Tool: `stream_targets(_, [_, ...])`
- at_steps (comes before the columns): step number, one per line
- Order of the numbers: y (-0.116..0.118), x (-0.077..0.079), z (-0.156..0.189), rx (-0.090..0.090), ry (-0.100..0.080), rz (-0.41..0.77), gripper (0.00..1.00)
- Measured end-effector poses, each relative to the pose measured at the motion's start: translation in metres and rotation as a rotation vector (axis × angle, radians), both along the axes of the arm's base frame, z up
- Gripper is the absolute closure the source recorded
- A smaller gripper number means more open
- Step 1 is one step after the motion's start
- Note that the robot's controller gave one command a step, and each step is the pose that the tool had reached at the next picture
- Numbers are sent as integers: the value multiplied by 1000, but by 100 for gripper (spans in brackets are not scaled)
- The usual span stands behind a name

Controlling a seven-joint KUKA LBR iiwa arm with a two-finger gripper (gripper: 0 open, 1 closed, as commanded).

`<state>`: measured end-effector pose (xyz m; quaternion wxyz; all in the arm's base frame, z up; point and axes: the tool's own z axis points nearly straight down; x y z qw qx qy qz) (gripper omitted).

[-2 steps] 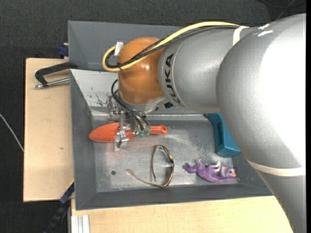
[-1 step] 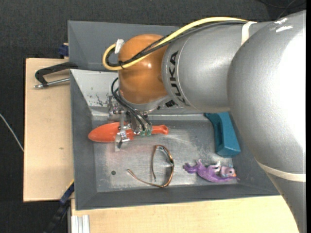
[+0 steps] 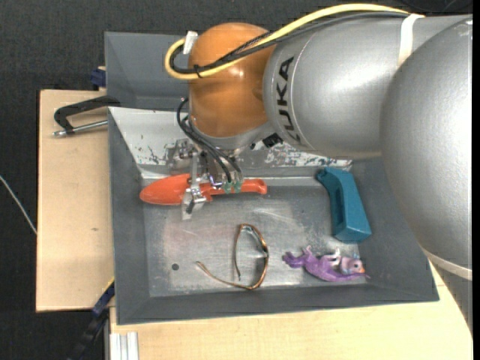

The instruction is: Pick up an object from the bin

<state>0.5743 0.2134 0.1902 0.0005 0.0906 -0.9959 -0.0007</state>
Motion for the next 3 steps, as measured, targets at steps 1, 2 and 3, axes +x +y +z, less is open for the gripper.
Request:
stream_targets(1, [-6,6,1,6,-21,-6,100])
stream_targets(2, [-9,4,-2,-4,9,-7,100])
stream_targets(3, [-5,14,65,1,-6,101,100])
